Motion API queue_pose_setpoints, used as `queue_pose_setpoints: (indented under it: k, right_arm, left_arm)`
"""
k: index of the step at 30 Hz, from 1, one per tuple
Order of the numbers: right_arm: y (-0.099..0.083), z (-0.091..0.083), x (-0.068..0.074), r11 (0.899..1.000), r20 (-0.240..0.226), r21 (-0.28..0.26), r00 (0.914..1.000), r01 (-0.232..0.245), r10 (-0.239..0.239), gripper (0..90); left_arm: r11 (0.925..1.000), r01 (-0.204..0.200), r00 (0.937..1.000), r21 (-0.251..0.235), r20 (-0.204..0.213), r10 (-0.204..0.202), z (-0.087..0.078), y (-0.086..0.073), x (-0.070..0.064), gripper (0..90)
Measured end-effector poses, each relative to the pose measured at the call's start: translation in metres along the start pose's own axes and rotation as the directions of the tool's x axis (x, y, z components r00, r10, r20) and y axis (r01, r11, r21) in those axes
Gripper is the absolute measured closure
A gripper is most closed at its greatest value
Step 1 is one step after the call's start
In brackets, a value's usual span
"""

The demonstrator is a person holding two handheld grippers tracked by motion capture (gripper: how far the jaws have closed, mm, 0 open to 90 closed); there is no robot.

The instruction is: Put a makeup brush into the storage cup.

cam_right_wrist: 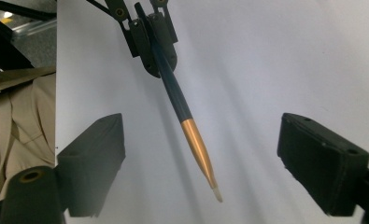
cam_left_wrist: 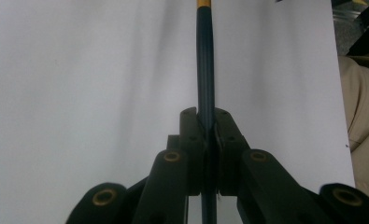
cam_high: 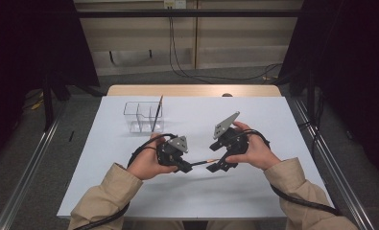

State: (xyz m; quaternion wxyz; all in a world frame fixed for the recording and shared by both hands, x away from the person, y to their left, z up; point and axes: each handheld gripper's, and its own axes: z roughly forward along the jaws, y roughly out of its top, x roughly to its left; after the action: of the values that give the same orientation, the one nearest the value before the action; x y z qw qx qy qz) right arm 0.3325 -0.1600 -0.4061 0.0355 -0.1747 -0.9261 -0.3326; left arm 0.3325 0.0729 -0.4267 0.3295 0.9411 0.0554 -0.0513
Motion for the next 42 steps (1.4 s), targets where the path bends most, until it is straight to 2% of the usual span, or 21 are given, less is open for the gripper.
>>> queue_pose_setpoints:
  k: [8, 14, 22, 26, 30, 34, 38, 42]
  right_arm:
    - [-0.01, -0.005, -0.004, 0.996, 0.009, -0.073, 0.9986, -0.051, 0.052, 12.0]
    - [-0.015, -0.005, -0.005, 0.992, 0.002, -0.11, 0.9981, -0.062, 0.062, 11.5]
    - [-0.018, -0.006, -0.005, 0.986, 0.009, -0.142, 0.9959, -0.087, 0.09, 11.1]
    - [-0.02, -0.006, -0.005, 0.983, 0.015, -0.159, 0.9955, -0.09, 0.094, 11.2]
    - [-0.022, -0.006, -0.005, 0.981, 0.016, -0.171, 0.9949, -0.096, 0.1, 11.2]
    - [-0.022, -0.006, -0.006, 0.977, 0.014, -0.188, 0.9941, -0.103, 0.107, 11.6]
    - [-0.023, -0.007, -0.006, 0.973, 0.008, -0.206, 0.9936, -0.108, 0.112, 12.0]
    - [-0.024, -0.006, -0.006, 0.969, 0.01, -0.222, 0.9933, -0.11, 0.115, 12.1]
  left_arm:
    - [0.9989, 0.022, 0.9997, -0.041, -0.006, -0.022, -0.004, -0.003, 0.001, 84.7]
    - [0.9965, 0.043, 0.9991, -0.072, -0.004, -0.043, -0.005, -0.007, 0.003, 84.7]
    - [0.9882, 0.076, 0.9971, -0.133, 0.0, -0.077, -0.008, -0.01, 0.005, 84.7]
    - [0.9818, 0.096, 0.9954, -0.164, 0.005, -0.096, -0.009, -0.013, 0.005, 84.7]
    - [0.9728, 0.115, 0.9933, -0.201, 0.014, -0.114, -0.01, -0.015, 0.006, 84.7]
    - [0.96, 0.141, 0.99, -0.242, 0.025, -0.139, -0.011, -0.017, 0.007, 84.7]
    - [0.9447, 0.164, 0.9864, -0.284, 0.044, -0.158, -0.011, -0.02, 0.008, 84.7]
    - [0.9303, 0.176, 0.9842, -0.322, 0.04, -0.172, -0.011, -0.023, 0.009, 84.7]
